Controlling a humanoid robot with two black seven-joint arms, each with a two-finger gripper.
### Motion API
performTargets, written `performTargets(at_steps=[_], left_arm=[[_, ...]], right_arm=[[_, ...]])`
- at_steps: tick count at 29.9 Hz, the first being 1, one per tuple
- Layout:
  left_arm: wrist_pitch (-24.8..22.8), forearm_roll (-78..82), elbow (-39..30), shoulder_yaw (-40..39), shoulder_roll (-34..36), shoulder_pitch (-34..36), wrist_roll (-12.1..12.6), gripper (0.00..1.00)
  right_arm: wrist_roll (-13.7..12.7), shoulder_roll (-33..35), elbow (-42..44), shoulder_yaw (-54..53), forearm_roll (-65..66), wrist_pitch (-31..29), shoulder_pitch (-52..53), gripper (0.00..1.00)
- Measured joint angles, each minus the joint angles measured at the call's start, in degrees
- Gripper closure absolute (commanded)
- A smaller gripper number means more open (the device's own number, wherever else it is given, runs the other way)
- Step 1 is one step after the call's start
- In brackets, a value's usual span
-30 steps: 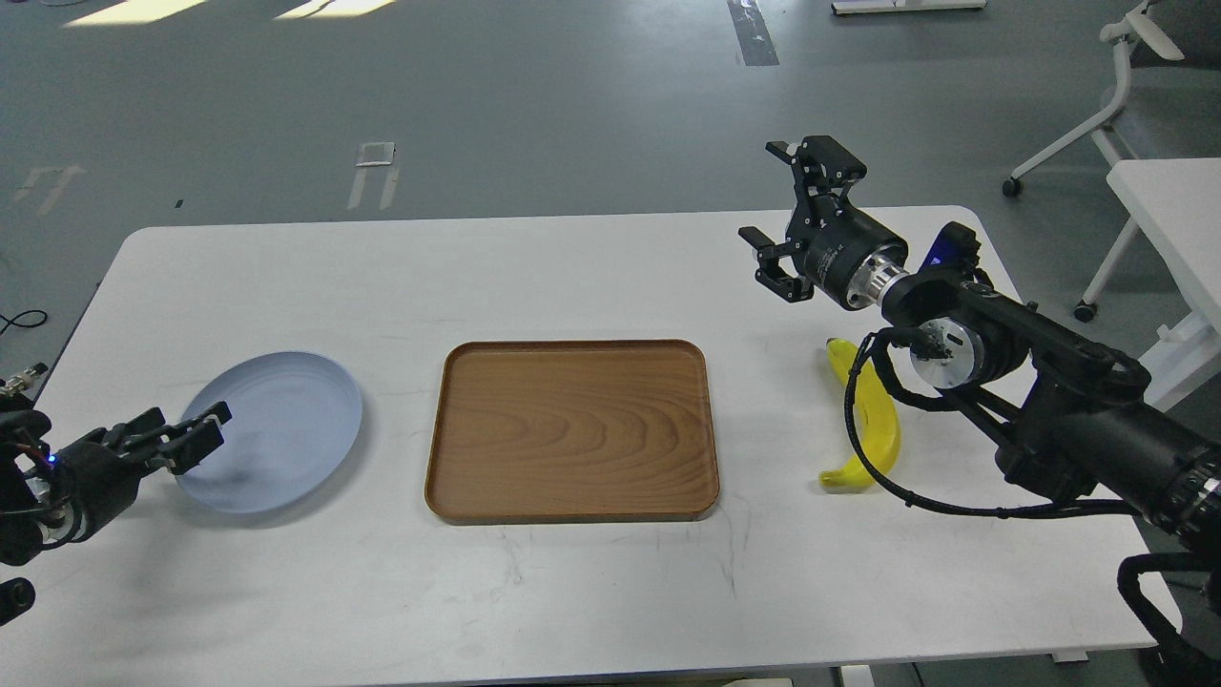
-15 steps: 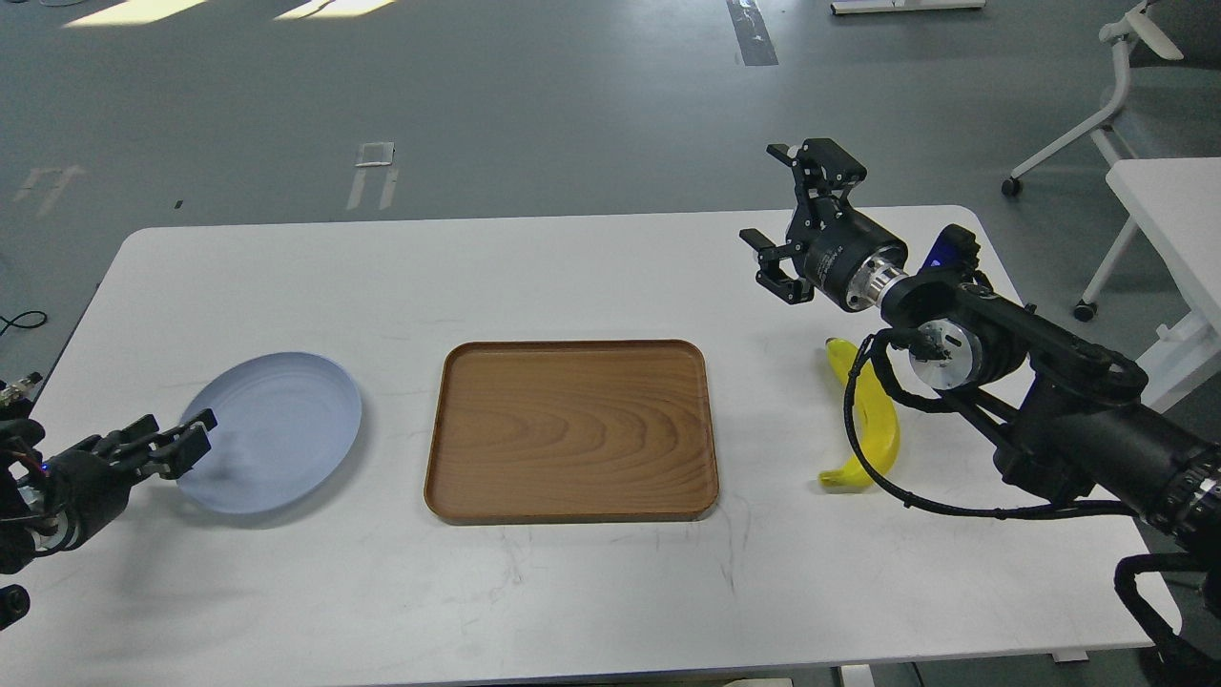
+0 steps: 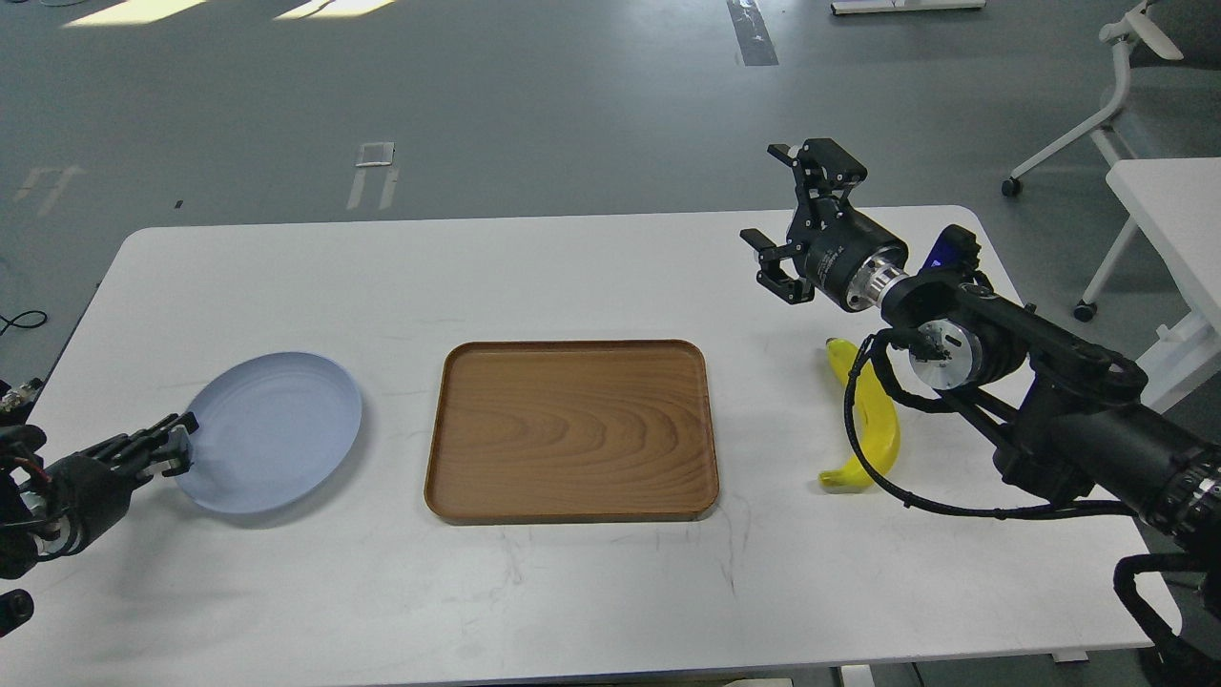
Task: Place banana on plate with both arms
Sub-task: 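Carry the plate with the left gripper onto the wooden tray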
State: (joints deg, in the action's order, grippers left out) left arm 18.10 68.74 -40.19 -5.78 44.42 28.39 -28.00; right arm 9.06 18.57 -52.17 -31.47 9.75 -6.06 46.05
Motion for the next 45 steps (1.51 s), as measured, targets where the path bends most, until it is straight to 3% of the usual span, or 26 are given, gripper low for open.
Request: performTargets(at_steps=[8,15,20,33,45], left_arm=[[-1.08,-9.78,-0.14,0.00,-0.56,2.32,0.00,1.00],[-7.84,-10.41,-1.85,-0.11,-1.34,7.88,0.00,1.00],[-7.80,-5.70,-5.55,0.34,-3.38,12.29,0.00,1.00],[-6.94,16.06,-6.05,2.46,-16.68,15.38,0.00,1.00],[-6.92,16.26,0.03,7.09,-24.31,17.74,0.00,1.00]], right_arm=[[0.07,0.17,0.05,-0.03,0.00,0.29,0.00,0.00],[0.09,0.42,0.01,-0.37,0.00,0.62,0.24,0.00],[0.09,0.43,0.04,-0.55,-0.06,1.23,0.78,0.00],[0.17,3.41,-0.02,-1.72,-0.33,1.32,1.52,0.00],[0.17,3.58,-0.04,-2.11,-0.35,1.32,1.25,0.00]])
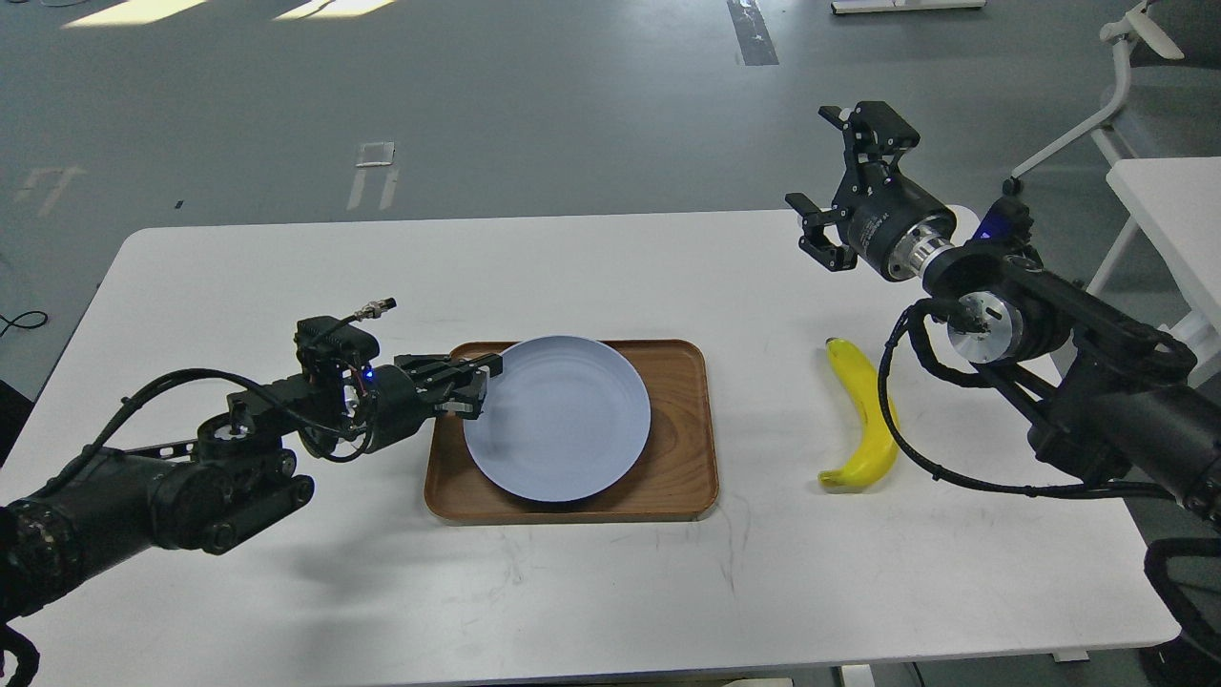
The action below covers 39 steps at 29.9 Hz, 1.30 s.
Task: Place banana on plate with both arms
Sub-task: 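Carry the plate with the left gripper onto the wooden tray, then release the plate and lift the left gripper away, then grasp the yellow banana with the right gripper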
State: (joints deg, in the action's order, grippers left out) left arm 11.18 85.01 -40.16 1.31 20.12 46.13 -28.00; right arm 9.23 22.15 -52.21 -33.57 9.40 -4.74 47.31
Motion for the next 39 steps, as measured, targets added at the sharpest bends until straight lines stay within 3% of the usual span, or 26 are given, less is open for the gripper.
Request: performTargets(at_steps=[4,6,7,8,10,11,15,19,23,29,32,34,39], left_arm=[[0.00,-0.36,0.69,0.01,-0.26,-0.46,0.00,0.97],[0.00,-0.69,0.83,-0.01,-0.36,-0.55,0.00,0.68],[0.00,-0.79,0.81,-0.07,-0.49,-0.55,0.00,0.45],[0.00,-0.84,0.73,-0.11,-0.58,-0.54,0.00,0.28],[0.00,-0.97,0.43,-0.15,-0.66,-0.54,0.00,0.09],[0.00,-1.08,0.32,-0.19,-0.66,-0.53,0.00,0.05],[0.38,-6.32,0.09,-1.02,-1.04,-0.16,0.00,0.02],[0.47,-23.77,-0.03,-1.77,-2.28,2.14,0.00,0.02],[-1.23,-42.42,-0.82,-2.47,-2.63,7.32,0.01,0.02],[-17.86,-67.58,-1.15,-9.26,-2.19,12.15,0.00,0.02],[-21.48,-71.54,-0.78,-14.44,-1.86,11.66,0.01,0.02],[-22.20,-72.46,-0.72,-17.54,-1.81,10.73,1.13,0.02],[-23.31,-73.27,-0.69,-24.16,-1.12,7.82,7.77,0.02]], right_arm=[[0.00,0.00,0.00,0.00,0.00,0.00,-0.07,0.00],[0.00,-0.04,0.00,0.00,0.00,0.00,-0.09,0.00],[0.00,-0.06,0.00,0.00,0.01,0.00,-0.10,0.00],[0.00,-0.08,0.00,0.00,0.04,0.00,-0.10,0.00],[0.00,-0.08,0.00,0.00,0.06,0.00,-0.10,0.00],[0.00,-0.08,0.00,0.00,0.06,0.00,-0.10,0.00],[0.00,0.65,-0.03,0.10,0.03,-0.15,-0.06,0.00],[0.00,2.80,-1.56,1.52,2.07,-0.42,0.21,0.00],[0.01,8.25,-4.77,6.67,15.34,-0.55,2.14,0.00],[0.07,17.26,-9.25,21.57,45.58,-0.63,6.18,0.01],[0.22,19.69,-10.75,28.06,54.81,-0.63,6.19,0.02],[0.23,20.06,-11.00,31.71,59.02,-0.51,5.83,0.03],[0.17,19.87,-10.81,37.11,63.09,-0.15,5.39,0.06]])
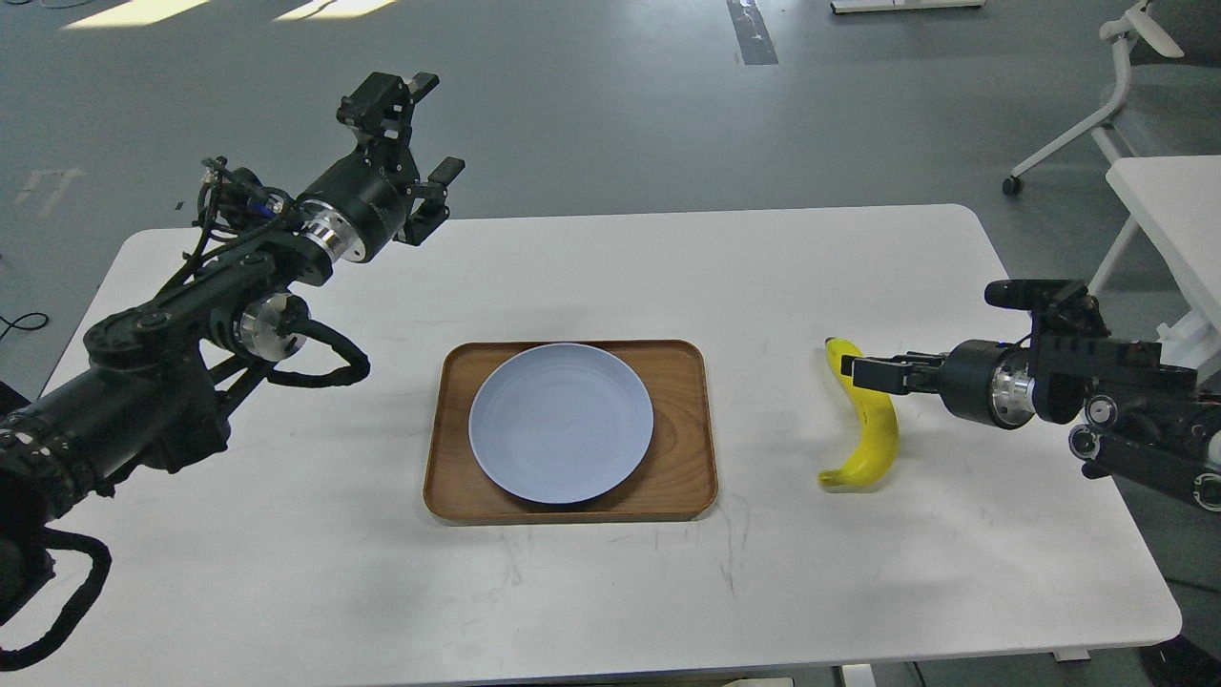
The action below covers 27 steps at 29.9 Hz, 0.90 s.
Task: Place banana on plate with both arms
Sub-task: 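Grasp the yellow banana with the right gripper, then lift the banana with the right gripper and move it over the plate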
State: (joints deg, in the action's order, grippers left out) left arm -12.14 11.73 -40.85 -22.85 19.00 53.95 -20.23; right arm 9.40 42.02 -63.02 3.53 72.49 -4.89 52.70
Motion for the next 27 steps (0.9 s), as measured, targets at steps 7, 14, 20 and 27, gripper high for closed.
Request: performTargets(at_steps=[7,14,20,27], left_arm=[[-0.51,-0.04,-0.08,-1.13,1.23,-0.93,1.01,0.02],[-0.52,0.00,-0.11,-1.09,1.39,-1.69,1.13,0.02],[-0.48,0.12,-0.12,-0.84,1.40,-1.88,1.15,0.02],[-0.35,0.37,-0.12,-0.70,1.31,-2.00,0.92,0.02]], right_arm=[[-0.67,-1.75,0.08,2.13,0.20,-0.05,-0.49,0.33],[-0.74,-2.75,0.13,5.13,0.20,-0.17,-0.62,0.92],[-0.29,-3.56,0.16,5.16,0.19,-0.22,0.73,1.00],[2.88,-4.38,-0.04,5.33,0.25,-0.04,6.16,1.00]])
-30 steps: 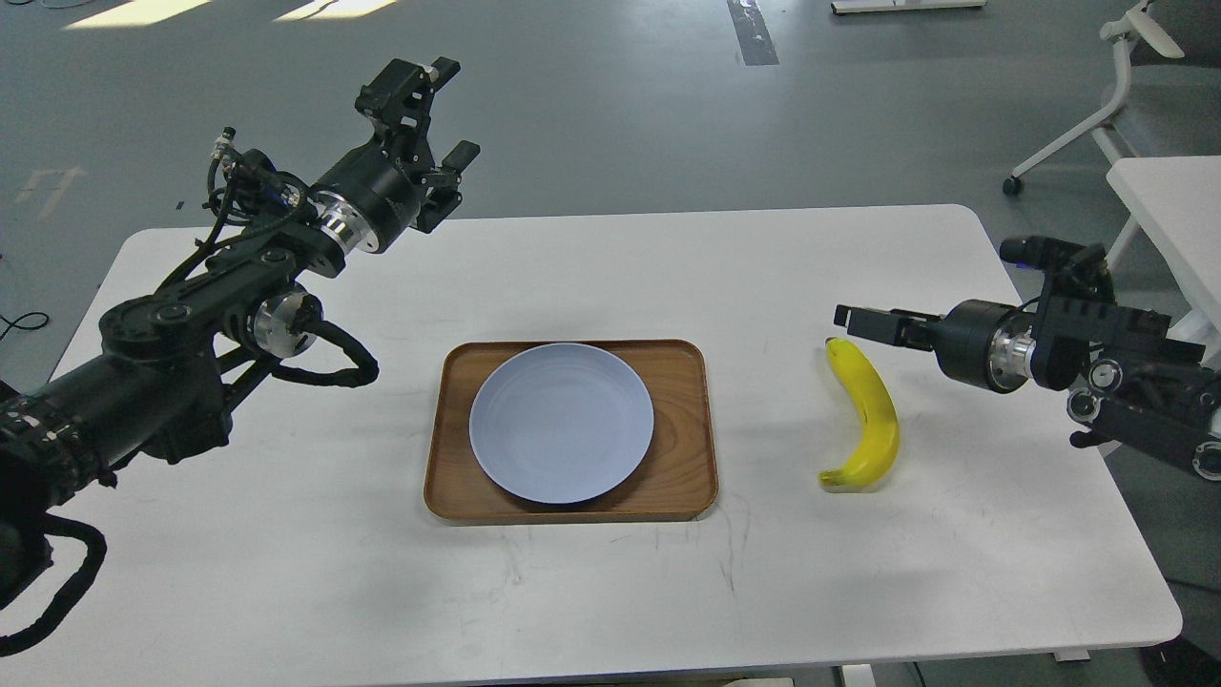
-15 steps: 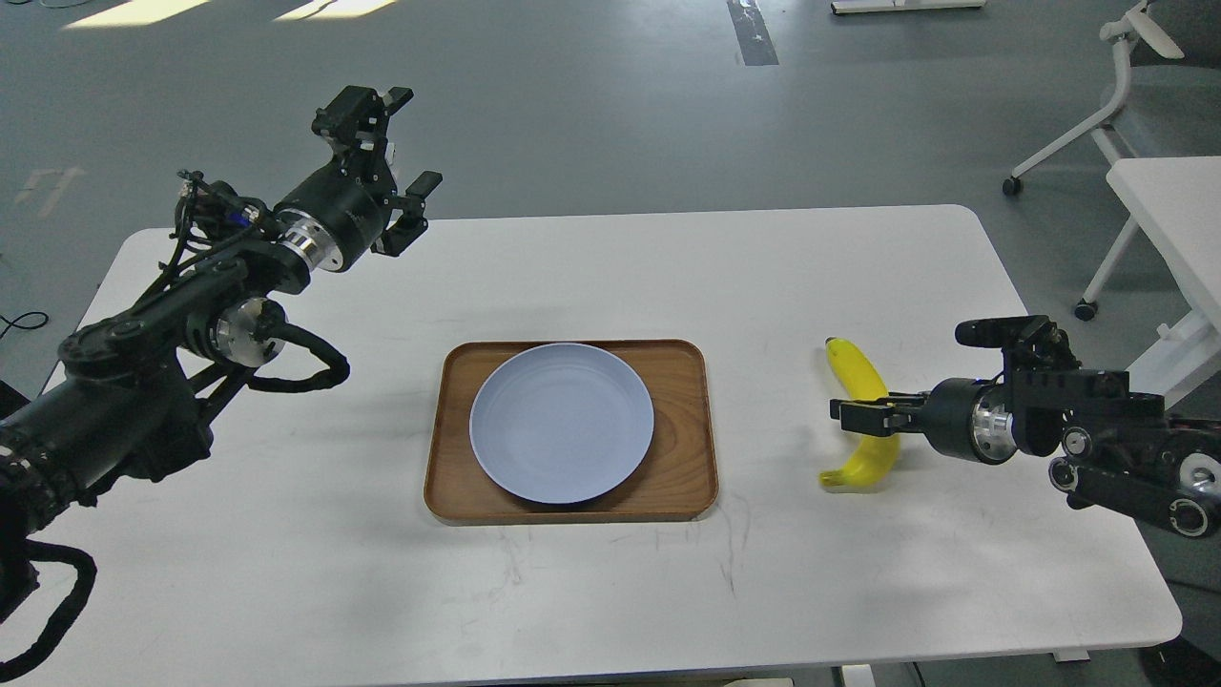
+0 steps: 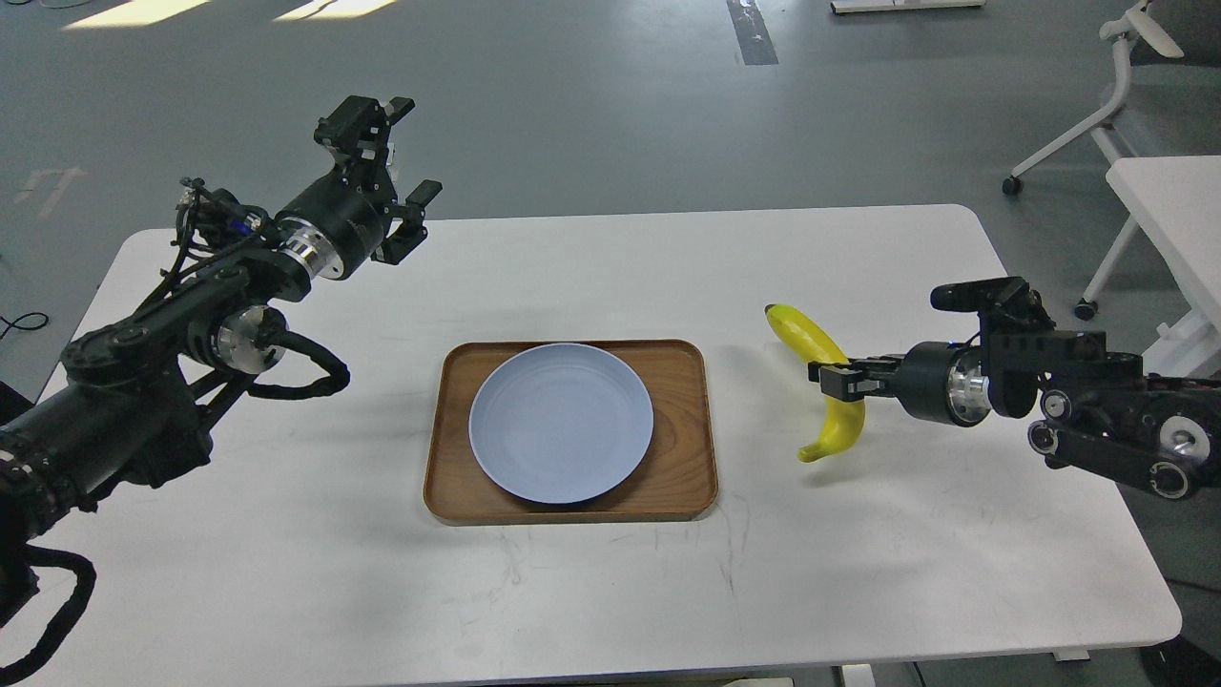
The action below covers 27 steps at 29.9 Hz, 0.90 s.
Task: Place banana on plate with both arms
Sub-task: 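Lift the banana with the right gripper and move it over the plate, then release the banana onto the plate and raise the right gripper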
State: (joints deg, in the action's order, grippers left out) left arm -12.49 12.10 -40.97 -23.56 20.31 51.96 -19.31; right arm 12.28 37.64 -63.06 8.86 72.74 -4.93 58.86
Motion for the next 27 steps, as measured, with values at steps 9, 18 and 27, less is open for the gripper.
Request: performTargets(at_steps=[9,18,27], left_arm=[[0.10,-0.03,0.01,-0.01,0.39,0.04,-0.09,0.02],[-0.11,-0.44,-0.06,-0.59,2.27,-0.23,0.53,0.02],[-0.27,-0.93,-0.52,-0.79,3.59,-0.60,0.58,0.02]], right_arm=[[6.36,-12.89,2.65,8.71,1.82,2.11,12.76,1.00],[9.43,-30.91,14.05,17.47,1.88,4.30,16.79,1.00],[9.22,-36.92,20.07,19.18,0.45,4.35,14.23,0.01]])
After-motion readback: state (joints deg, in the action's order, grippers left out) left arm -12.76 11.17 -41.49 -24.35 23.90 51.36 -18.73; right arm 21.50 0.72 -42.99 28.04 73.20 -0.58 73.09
